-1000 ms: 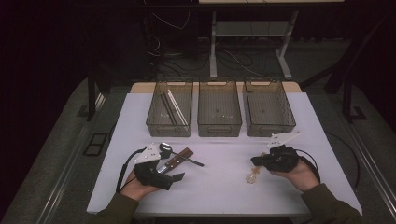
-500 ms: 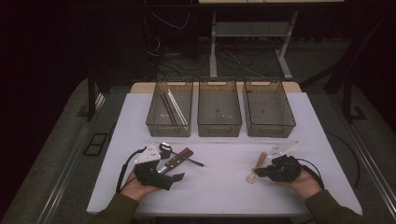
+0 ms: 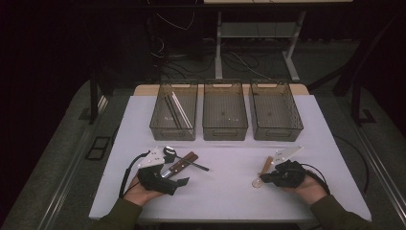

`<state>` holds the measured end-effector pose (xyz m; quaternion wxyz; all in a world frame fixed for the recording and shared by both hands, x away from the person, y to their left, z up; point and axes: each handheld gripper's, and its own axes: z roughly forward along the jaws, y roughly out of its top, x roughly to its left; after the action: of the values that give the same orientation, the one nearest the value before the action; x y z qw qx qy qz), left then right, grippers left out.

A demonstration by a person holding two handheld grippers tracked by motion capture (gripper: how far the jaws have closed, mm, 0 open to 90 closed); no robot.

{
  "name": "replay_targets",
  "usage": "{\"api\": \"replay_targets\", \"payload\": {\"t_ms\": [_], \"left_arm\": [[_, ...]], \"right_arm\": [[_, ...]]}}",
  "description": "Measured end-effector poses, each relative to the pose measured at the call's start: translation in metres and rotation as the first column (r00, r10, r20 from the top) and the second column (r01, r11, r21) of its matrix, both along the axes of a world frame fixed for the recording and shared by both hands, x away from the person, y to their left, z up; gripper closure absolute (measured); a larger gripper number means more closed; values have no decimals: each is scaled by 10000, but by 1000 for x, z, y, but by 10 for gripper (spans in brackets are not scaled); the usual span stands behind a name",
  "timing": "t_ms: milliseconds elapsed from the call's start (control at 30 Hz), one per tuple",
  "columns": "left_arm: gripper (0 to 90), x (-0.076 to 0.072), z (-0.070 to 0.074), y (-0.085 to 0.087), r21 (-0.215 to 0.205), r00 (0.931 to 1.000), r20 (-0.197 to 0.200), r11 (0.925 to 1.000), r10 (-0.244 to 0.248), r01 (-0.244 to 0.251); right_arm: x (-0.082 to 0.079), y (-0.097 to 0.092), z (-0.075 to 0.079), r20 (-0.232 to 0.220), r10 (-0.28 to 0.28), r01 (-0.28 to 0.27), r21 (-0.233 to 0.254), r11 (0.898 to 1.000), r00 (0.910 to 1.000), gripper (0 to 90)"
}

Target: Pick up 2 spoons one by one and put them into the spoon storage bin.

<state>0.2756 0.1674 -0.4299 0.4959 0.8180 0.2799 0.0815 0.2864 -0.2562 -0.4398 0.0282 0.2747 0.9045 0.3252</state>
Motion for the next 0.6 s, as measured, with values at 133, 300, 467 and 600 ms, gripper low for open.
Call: {"api": "replay_targets", "payload": {"t_ms": [133, 300, 467, 600], "left_arm": [[33, 0, 0, 0, 15, 10000, -1, 10000, 15, -15], [33, 0, 0, 0, 28, 10000, -16, 10000, 27, -27], [33, 0, 0, -2, 38, 10000, 14, 10000, 4, -4], [33, 0, 0, -1, 24, 10000, 25, 10000, 5, -5]], "right_arm": [[0, 1, -1, -23, -3, 3, 73, 10000, 10000, 900], [2, 2, -1, -30, -31, 32, 166, 9999, 10000, 900], [4, 5, -3, 0, -39, 39, 186, 9998, 10000, 900], [4, 9, -3, 76, -129, 128, 137, 9998, 9999, 900]]}}
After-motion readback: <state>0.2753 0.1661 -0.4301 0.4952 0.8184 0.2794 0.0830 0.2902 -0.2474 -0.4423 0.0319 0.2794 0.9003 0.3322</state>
